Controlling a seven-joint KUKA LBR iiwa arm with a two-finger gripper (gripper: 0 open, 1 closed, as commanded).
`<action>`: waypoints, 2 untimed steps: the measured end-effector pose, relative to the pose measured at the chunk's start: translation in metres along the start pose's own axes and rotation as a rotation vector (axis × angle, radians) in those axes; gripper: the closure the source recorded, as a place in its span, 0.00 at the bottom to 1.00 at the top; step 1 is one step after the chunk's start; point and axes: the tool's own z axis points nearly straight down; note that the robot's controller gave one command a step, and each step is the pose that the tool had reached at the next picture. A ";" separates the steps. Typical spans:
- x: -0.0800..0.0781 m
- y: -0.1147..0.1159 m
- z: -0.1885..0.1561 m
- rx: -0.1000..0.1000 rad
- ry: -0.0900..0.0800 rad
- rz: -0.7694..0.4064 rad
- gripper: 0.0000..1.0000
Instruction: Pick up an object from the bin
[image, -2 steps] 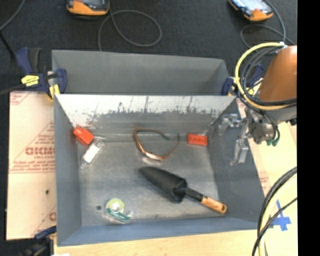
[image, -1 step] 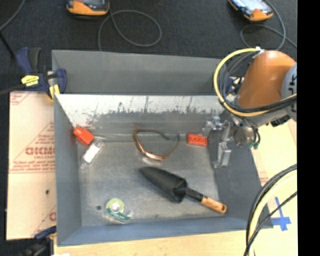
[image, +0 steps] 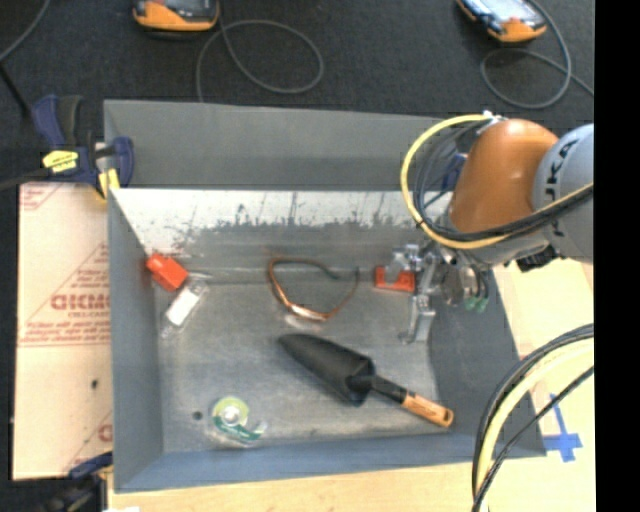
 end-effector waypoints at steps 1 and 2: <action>0.003 0.008 0.011 0.007 0.000 0.168 0.00; 0.021 0.045 0.056 0.004 -0.008 0.025 0.00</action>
Offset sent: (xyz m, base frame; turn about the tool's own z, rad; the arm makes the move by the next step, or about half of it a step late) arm -0.0300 0.0649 -0.0785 -0.0097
